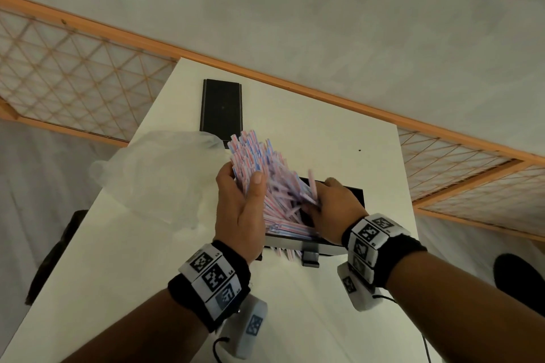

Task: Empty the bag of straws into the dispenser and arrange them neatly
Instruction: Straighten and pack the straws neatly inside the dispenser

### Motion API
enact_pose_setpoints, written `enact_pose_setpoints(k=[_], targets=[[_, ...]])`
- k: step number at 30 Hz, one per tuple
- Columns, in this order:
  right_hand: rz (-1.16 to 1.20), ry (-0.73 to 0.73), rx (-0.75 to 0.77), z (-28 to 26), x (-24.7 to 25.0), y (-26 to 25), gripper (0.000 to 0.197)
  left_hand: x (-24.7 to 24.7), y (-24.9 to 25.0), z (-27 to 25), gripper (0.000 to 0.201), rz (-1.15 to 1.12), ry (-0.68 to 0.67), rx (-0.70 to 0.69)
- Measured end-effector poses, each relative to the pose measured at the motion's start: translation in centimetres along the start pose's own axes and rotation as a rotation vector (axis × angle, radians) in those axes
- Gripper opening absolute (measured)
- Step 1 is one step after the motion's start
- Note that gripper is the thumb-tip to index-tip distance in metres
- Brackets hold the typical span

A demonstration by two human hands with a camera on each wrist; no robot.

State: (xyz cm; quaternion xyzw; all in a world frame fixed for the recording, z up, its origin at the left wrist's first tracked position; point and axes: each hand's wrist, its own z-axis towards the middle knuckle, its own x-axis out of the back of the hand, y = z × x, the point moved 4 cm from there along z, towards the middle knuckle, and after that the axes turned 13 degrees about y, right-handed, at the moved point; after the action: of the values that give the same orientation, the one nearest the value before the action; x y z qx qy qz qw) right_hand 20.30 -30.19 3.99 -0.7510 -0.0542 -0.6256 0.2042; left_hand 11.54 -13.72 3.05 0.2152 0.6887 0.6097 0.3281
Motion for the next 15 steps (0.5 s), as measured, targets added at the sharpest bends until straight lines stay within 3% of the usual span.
enact_pose_setpoints(k=[3, 6, 11, 13, 15], targets=[[0.153, 0.094, 0.141, -1.5, 1.4, -1.4, 0.010, 0.2, 0.5, 0.3, 0.080, -0.048, 0.048, 0.018], [0.260, 0.095, 0.174, -2.8, 1.1, -2.0, 0.011, 0.2, 1.2, 0.5, 0.076, -0.078, 0.052, 0.038], [0.245, 0.081, 0.071, -3.6, 1.1, -0.6, 0.070, 0.2, 0.8, 0.4, 0.060, -0.039, 0.026, 0.079], [0.288, 0.016, -0.002, -4.1, 1.7, 0.8, 0.065, 0.3, 0.6, 0.3, 0.055, -0.056, 0.031, 0.104], [0.248, -0.101, -0.013, -4.8, 1.2, 1.7, 0.046, 0.2, 0.4, 0.2, 0.056, -0.051, 0.027, 0.098]])
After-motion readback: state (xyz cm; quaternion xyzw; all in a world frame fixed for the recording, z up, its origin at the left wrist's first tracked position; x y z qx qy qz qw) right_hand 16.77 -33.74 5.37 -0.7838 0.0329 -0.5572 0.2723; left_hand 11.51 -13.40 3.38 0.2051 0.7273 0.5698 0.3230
